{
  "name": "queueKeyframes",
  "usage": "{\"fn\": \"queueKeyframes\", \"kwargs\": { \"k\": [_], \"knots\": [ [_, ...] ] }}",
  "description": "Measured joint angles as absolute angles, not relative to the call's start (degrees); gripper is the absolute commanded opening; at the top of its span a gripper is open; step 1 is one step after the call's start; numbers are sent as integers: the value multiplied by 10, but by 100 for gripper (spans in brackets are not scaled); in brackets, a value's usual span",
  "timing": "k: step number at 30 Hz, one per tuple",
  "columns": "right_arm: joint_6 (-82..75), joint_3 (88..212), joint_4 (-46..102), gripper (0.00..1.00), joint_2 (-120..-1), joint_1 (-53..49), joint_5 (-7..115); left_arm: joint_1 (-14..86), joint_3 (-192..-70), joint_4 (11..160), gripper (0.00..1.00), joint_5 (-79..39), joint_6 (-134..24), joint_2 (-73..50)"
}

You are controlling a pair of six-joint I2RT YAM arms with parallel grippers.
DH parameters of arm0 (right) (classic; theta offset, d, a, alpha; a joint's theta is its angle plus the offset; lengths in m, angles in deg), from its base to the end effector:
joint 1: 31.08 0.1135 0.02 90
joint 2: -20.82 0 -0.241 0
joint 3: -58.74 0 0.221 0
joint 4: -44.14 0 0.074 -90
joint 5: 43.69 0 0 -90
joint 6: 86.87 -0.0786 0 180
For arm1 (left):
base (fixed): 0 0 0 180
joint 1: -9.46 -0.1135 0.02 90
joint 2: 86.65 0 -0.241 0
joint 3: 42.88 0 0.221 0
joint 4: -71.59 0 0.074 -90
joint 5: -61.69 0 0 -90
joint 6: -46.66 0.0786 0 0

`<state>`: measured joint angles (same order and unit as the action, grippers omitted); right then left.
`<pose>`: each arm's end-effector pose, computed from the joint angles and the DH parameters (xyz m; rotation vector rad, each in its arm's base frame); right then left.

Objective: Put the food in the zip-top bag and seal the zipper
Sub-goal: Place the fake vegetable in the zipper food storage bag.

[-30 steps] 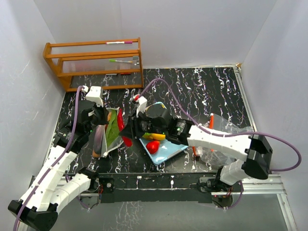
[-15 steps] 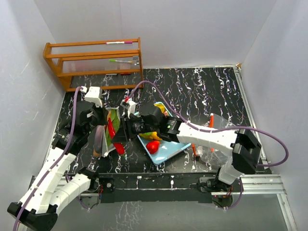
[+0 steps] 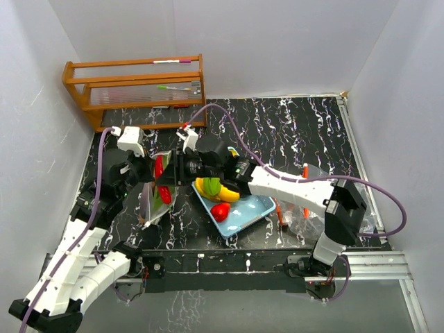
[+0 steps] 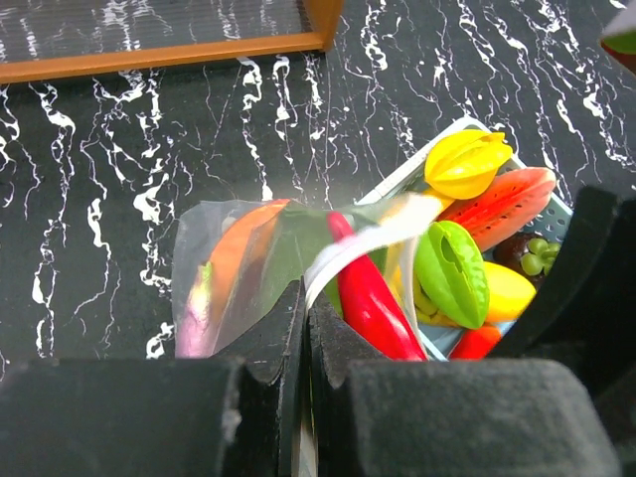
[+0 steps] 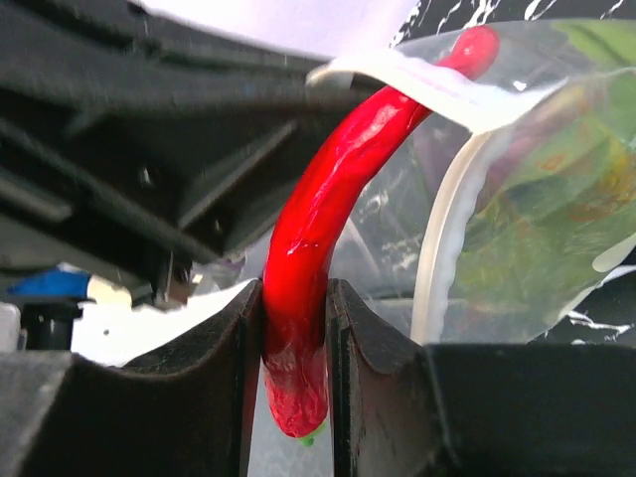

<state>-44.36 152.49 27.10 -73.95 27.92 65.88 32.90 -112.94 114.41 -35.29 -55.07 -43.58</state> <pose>0.1844 0.3579 0.3038 -0.4917 2.1487 1.4975 0.1755 -0.0657 0.3369 0.1041 1.8538 -0.3157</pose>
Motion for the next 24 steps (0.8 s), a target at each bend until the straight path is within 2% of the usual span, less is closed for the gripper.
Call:
{"fn": "queueKeyframes", "kwargs": {
  "k": [3,6,12,24],
  "knots": [
    [-457,1570,250,19,-765,279,631,329,-1129,1143,0,-353,-554,-440],
    [-468,1604,214,37,-794,279,599,328,-1128,1144,0,-357,-554,-444],
    [-481,1615,157,64,-826,284,559,329,-1120,1140,0,-346,-561,-443],
    [-447,1611,98,65,-780,323,510,329,-1111,1128,0,-353,-562,-430]
  ]
}}
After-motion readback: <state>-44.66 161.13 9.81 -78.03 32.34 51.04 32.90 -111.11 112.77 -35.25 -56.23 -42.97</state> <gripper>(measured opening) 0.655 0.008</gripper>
